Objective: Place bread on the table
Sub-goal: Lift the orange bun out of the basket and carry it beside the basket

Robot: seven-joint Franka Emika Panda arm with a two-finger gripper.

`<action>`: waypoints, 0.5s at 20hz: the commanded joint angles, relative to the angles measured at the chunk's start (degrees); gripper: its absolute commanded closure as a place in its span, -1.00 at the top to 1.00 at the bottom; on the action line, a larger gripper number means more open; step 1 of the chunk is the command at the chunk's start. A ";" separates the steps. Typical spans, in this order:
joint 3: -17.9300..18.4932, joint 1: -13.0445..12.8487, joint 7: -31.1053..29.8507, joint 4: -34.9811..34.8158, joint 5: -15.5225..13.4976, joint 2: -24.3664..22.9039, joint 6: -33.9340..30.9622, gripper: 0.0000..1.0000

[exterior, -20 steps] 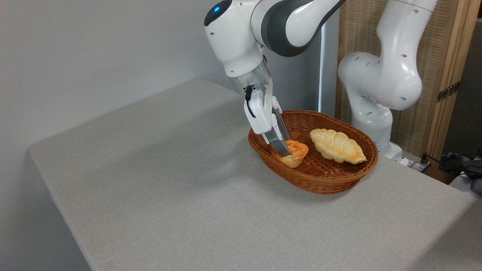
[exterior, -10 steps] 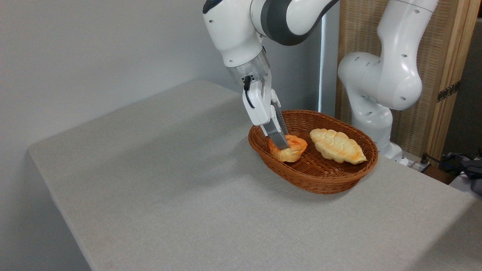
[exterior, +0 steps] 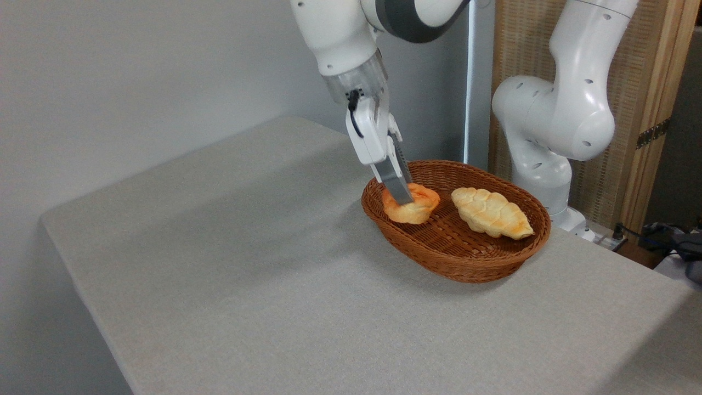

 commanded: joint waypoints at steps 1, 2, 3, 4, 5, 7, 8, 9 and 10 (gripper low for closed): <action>1.96 0.24 0.68 5.24 -3.60 0.43 -0.94 -0.15; 1.96 0.24 0.51 6.21 -4.04 1.31 -0.41 -0.15; 1.96 0.24 0.07 6.92 -4.39 2.10 0.64 -0.15; 1.96 0.24 -0.02 7.62 -4.74 2.98 1.86 -0.12; 1.96 0.42 -0.19 8.58 -5.35 4.12 3.10 -0.12; 1.96 0.51 -3.42 10.69 -5.80 6.49 5.47 -0.12; 1.88 0.42 -6.58 11.57 -5.89 7.89 7.31 -0.08; 1.61 0.42 -10.00 12.36 -5.80 9.21 9.24 -0.05; 1.35 0.42 -13.08 13.24 -5.80 10.44 10.83 -0.05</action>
